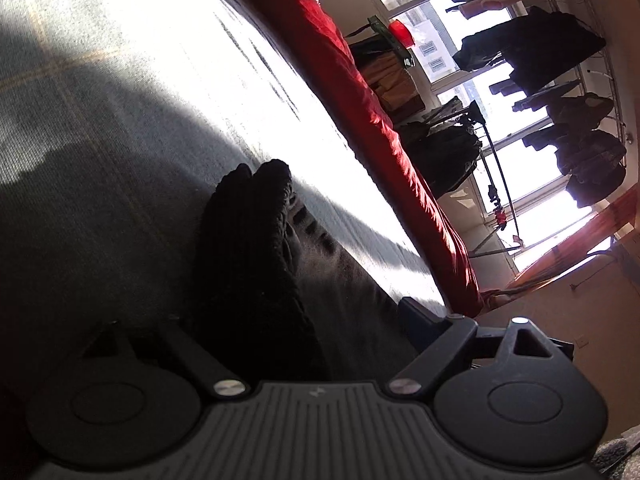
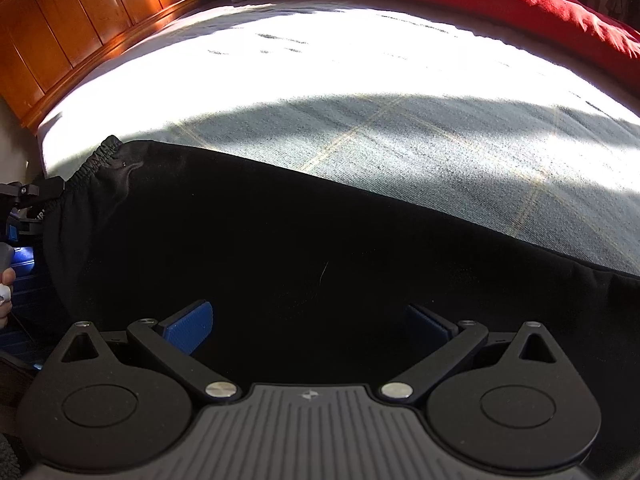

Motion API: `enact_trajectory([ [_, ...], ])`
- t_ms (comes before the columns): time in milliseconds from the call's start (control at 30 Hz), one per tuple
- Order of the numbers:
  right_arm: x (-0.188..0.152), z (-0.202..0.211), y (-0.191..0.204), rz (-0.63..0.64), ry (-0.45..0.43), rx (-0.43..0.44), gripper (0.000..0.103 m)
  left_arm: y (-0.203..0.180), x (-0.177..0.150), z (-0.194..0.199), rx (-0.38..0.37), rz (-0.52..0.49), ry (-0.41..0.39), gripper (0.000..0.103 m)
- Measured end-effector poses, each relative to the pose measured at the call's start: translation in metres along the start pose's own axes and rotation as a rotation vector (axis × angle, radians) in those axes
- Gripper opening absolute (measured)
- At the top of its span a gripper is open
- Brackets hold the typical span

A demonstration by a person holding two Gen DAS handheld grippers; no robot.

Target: Fold clothes

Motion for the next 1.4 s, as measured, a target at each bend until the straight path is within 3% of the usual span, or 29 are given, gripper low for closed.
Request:
enact_trajectory([
  [67, -0.001, -0.001, -0.001, 0.0, 0.004, -0.014, 0.103, 0.002, 0.003, 0.007, 0.008, 0.028, -0.028, 0.057],
  [200, -0.002, -0.003, -0.002, -0.004, 0.008, -0.015, 0.103, 0.009, 0.002, 0.009, 0.024, 0.044, -0.047, 0.057],
  [300, -0.002, -0.005, -0.001, -0.002, 0.012, -0.019, 0.103, 0.024, -0.001, 0.005, 0.013, 0.125, -0.065, 0.048],
  [467, -0.002, -0.006, 0.003, 0.012, 0.015, -0.01, 0.103, 0.026, -0.005, 0.009, 0.058, 0.13, -0.083, 0.028],
  [667, 0.009, -0.007, 0.014, 0.017, -0.018, 0.054, 0.103, 0.005, -0.004, 0.012, 0.133, 0.031, -0.075, 0.027],
  [833, 0.027, -0.017, 0.039, 0.029, -0.046, 0.196, 0.103, 0.002, -0.004, 0.011, 0.153, -0.005, -0.06, 0.027],
  [1000, 0.05, -0.033, 0.06, -0.069, -0.068, 0.321, 0.103, 0.0, -0.003, 0.009, 0.148, -0.001, -0.057, 0.026],
  [1233, 0.063, -0.046, 0.052, -0.282, -0.117, 0.3, 0.103, 0.005, -0.003, 0.011, 0.123, 0.005, -0.053, 0.027],
  [1400, 0.06, -0.051, 0.047, -0.354, -0.136, 0.271, 0.103, 0.009, -0.003, 0.011, 0.1, 0.026, -0.056, 0.027],
])
Point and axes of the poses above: each gripper's, at about its wrist camera, not at the fingertips, and z roughly against the way its jaws point, y to its left, x to its top, the point moved 6 cm from there along -z, roughly the way its jaws point, and after that the axes turned 1 degree about x, right-handed, at the moved point
